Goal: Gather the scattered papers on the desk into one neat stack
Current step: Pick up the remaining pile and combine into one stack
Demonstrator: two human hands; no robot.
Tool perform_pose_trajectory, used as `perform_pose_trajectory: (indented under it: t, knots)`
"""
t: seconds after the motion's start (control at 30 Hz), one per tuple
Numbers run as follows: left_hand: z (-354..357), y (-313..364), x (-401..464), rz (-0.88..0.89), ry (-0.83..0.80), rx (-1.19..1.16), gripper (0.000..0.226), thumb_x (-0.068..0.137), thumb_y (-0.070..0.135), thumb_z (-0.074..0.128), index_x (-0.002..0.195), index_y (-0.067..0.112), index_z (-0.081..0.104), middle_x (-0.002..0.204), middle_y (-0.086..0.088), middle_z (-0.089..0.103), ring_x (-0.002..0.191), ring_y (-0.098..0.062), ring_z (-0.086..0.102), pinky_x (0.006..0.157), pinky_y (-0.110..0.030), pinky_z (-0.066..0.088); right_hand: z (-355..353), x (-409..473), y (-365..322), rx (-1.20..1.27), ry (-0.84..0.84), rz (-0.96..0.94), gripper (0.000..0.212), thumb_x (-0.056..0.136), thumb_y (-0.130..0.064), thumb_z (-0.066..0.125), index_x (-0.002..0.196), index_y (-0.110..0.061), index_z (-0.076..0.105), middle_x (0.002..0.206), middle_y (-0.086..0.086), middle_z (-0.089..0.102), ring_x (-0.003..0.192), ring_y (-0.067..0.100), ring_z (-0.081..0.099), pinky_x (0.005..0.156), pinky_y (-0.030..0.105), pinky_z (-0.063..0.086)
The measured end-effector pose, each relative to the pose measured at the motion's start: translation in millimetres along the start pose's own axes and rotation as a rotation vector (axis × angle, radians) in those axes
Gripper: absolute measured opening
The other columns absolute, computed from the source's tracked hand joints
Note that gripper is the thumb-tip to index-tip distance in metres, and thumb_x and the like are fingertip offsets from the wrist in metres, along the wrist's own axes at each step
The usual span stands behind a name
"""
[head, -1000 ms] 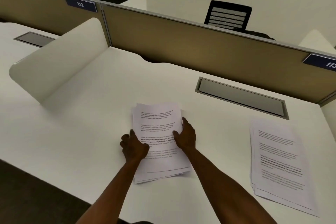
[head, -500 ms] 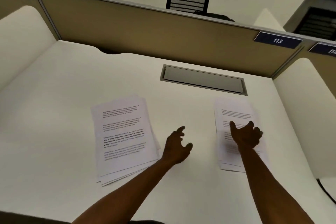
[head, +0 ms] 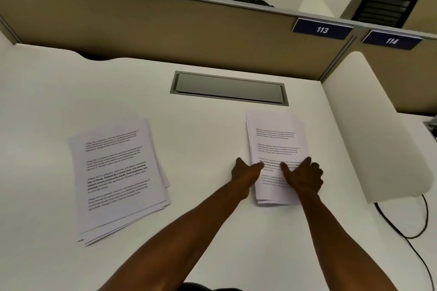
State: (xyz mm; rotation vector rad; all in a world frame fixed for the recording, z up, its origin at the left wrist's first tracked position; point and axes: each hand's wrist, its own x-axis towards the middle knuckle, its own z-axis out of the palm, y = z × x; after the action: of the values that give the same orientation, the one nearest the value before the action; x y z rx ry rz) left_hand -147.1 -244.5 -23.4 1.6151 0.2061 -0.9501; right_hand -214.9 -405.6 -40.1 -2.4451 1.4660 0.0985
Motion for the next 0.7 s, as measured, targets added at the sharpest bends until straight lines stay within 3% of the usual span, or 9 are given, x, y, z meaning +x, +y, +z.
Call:
perform_pose_trajectory:
  t: [0.07,0.2,0.3,0.37,0.5,0.6,0.7]
  knots:
    - [9,4,1,-0.007,0.040,-0.040,0.082,0.087,0.033,0.073,0.149,0.003,0.028,0.154,-0.015,0.039,0.137,-0.028,0.045,0.101,-0.026,0.041,-3,-1,5,-0.006,0.005,-0.022,0.095,0.080,-0.065,0.062,0.143,-0.001,0.033,0.136,0.024,0.046,0.127,0.041,0.043,0.099,0.053,0.044]
    - [20,11,3,-0.020,0.023,-0.038,0.086,0.084,0.034,0.077,0.149,0.001,0.031,0.150,-0.017,0.044,0.135,-0.030,0.048,0.110,-0.039,0.044,-9,2,12,0.030,0.007,-0.028,0.093,0.078,-0.059,0.068,0.142,-0.001,0.034,0.134,0.024,0.047,0.127,0.041,0.043,0.097,0.052,0.045]
    - [21,10,4,0.048,0.005,0.047,0.061,0.085,0.032,0.075,0.137,0.006,0.056,0.138,-0.014,0.061,0.122,-0.028,0.061,0.103,-0.037,0.051,-12,3,13,0.085,-0.007,-0.024,0.089,0.077,-0.053,0.073,0.139,-0.001,0.037,0.134,0.025,0.047,0.126,0.042,0.044,0.096,0.052,0.046]
    - [20,7,3,0.097,0.015,0.101,0.050,0.085,0.029,0.075,0.130,0.009,0.063,0.132,-0.011,0.066,0.117,-0.027,0.065,0.100,-0.037,0.053,-11,1,13,0.107,-0.015,-0.019,0.085,0.076,-0.051,0.075,0.136,-0.002,0.040,0.133,0.024,0.047,0.126,0.041,0.044,0.096,0.051,0.046]
    - [15,4,-3,0.143,0.044,0.162,0.050,0.090,0.022,0.066,0.137,0.014,0.054,0.137,-0.009,0.062,0.121,-0.027,0.060,0.104,-0.039,0.051,-7,-7,13,0.178,-0.041,-0.018,0.083,0.076,-0.049,0.077,0.135,-0.002,0.042,0.134,0.023,0.047,0.126,0.041,0.045,0.097,0.050,0.045]
    - [3,3,-6,0.156,-0.012,0.055,0.055,0.092,0.013,0.061,0.144,0.018,0.046,0.140,-0.009,0.058,0.124,-0.028,0.058,0.106,-0.043,0.049,-1,-16,12,0.271,-0.057,-0.005,0.084,0.079,-0.050,0.074,0.140,-0.002,0.042,0.137,0.023,0.048,0.128,0.040,0.047,0.103,0.046,0.042]
    - [-23,3,-11,0.132,-0.107,-0.142,0.052,0.093,0.001,0.061,0.141,0.014,0.050,0.135,-0.014,0.063,0.118,-0.033,0.063,0.100,-0.049,0.053,3,-23,17,0.345,-0.080,-0.007,0.082,0.082,-0.055,0.068,0.142,-0.003,0.045,0.143,0.019,0.051,0.134,0.035,0.047,0.111,0.041,0.036]
